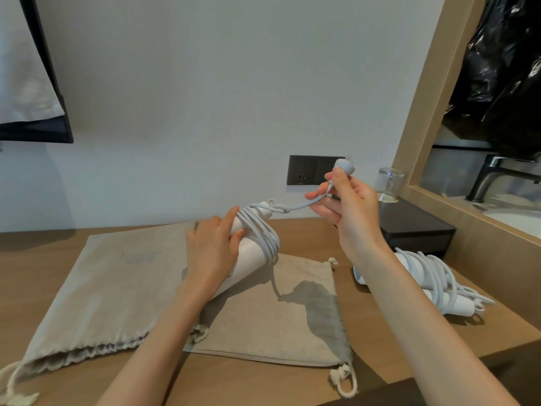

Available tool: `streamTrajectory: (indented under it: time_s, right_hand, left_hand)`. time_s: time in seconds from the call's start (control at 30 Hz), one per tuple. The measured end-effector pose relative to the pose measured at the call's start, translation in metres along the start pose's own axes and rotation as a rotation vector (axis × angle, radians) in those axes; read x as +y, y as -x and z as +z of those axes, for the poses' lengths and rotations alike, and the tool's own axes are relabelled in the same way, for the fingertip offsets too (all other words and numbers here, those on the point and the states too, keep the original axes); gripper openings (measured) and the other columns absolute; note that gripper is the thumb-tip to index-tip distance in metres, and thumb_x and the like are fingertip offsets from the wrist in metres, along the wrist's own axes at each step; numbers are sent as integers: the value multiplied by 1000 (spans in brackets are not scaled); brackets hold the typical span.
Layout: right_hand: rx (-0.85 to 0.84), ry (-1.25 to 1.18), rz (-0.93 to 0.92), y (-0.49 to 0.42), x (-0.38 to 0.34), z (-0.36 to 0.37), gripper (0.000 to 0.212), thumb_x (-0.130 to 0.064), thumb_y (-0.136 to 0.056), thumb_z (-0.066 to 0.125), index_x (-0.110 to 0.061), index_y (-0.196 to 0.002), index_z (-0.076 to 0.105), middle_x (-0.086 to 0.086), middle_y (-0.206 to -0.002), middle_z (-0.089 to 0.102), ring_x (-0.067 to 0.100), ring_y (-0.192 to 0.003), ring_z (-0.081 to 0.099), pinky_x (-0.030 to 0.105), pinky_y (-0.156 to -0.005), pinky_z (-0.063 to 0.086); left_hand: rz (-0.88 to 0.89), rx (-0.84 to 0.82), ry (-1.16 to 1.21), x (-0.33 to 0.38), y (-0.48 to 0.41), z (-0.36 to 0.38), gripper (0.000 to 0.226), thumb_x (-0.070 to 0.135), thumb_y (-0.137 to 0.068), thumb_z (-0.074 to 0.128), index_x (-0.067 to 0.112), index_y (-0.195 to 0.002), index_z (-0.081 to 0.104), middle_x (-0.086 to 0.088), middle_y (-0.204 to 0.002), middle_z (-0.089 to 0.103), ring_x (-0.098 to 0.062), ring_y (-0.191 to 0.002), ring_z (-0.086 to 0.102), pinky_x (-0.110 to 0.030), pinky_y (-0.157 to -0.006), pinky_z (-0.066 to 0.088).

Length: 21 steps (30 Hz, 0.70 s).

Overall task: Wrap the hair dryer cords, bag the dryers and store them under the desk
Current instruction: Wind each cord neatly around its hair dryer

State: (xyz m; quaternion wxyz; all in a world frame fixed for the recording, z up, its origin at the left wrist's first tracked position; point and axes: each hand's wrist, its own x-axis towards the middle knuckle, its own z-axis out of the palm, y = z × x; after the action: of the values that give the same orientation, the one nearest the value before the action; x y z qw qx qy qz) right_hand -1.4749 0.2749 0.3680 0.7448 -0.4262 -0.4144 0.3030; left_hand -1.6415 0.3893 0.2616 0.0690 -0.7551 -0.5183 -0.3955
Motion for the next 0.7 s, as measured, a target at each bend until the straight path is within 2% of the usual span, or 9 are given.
streamTrajectory:
  time_s: [0.13, 0.23, 0.3, 0.37, 0.43, 0.5, 0.57, 0.63, 0.7]
  right_hand:
    - [-8, -88, 147, 1, 4, 0, 18, -23, -97, 48, -10, -93, 61, 2, -67, 65, 11, -65, 70, 21, -64, 58]
    - [-35, -60, 144, 0, 8, -6, 22, -28, -98, 47, -12, -95, 62, -1, -60, 55, 9, -55, 61, 20, -60, 56]
    - [-24, -27, 91, -5, 13, -13, 26, -32, -98, 46, -13, -97, 64, -5, -51, 38, 6, -44, 40, 18, -46, 42]
    - [17, 133, 21, -10, 21, -21, 27, -33, -99, 46, -16, -98, 66, -8, -48, 27, 5, -41, 24, 18, -41, 25]
    - [-9, 352, -46, -11, 31, -28, 26, -34, -98, 47, -20, -100, 69, -6, -49, 28, 5, -42, 24, 21, -43, 23]
    - [-118, 540, -92, -8, 40, -34, 26, -35, -98, 47, -23, -102, 70, -2, -50, 35, 5, -44, 31, 22, -46, 29]
    - [-217, 663, -126, -5, 44, -40, 33, -34, -98, 45, -12, -102, 69, 2, -52, 42, 4, -47, 37, 20, -50, 34]
    - [-292, 719, -116, -4, 45, -44, 42, -33, -99, 42, 3, -103, 64, -2, -51, 47, 3, -48, 41, 20, -54, 37]
    - [-401, 733, -64, -1, 44, -48, 40, -29, -101, 38, 4, -101, 63, -5, -54, 52, 2, -49, 44, 21, -60, 37]
  left_hand:
    - [-11, 28, -9, 2, 2, 0, 47, 37, -95, 50, 24, -139, 44, -8, -97, 61, -31, -95, 54, -36, -71, 29]
    - [46, 26, -21, 0, 2, 0, 47, 37, -92, 56, 23, -136, 49, -8, -91, 63, -31, -89, 57, -34, -68, 30]
    - [158, 28, -25, 0, 6, 3, 44, 39, -88, 58, 24, -130, 56, -5, -86, 65, -30, -81, 59, -35, -64, 37]
    - [247, 53, -57, 4, 12, 8, 45, 40, -82, 57, 24, -124, 60, -3, -78, 64, -28, -73, 60, -35, -58, 40]
    - [276, 73, -61, 5, 14, 9, 46, 36, -78, 66, 23, -122, 62, -3, -75, 62, -28, -69, 59, -35, -56, 39]
    - [277, 80, -50, 5, 14, 7, 47, 33, -78, 70, 21, -123, 62, -4, -75, 62, -28, -70, 59, -36, -57, 41]
    - [275, 77, -46, 4, 14, 5, 46, 35, -79, 64, 21, -123, 62, -4, -75, 62, -28, -70, 59, -36, -58, 44]
    - [264, 69, -49, 5, 15, 4, 47, 38, -78, 58, 23, -122, 62, -3, -74, 62, -28, -70, 59, -36, -58, 44]
    - [233, 53, -41, 6, 15, 3, 46, 38, -77, 63, 27, -122, 62, -2, -80, 63, -28, -75, 59, -36, -60, 44]
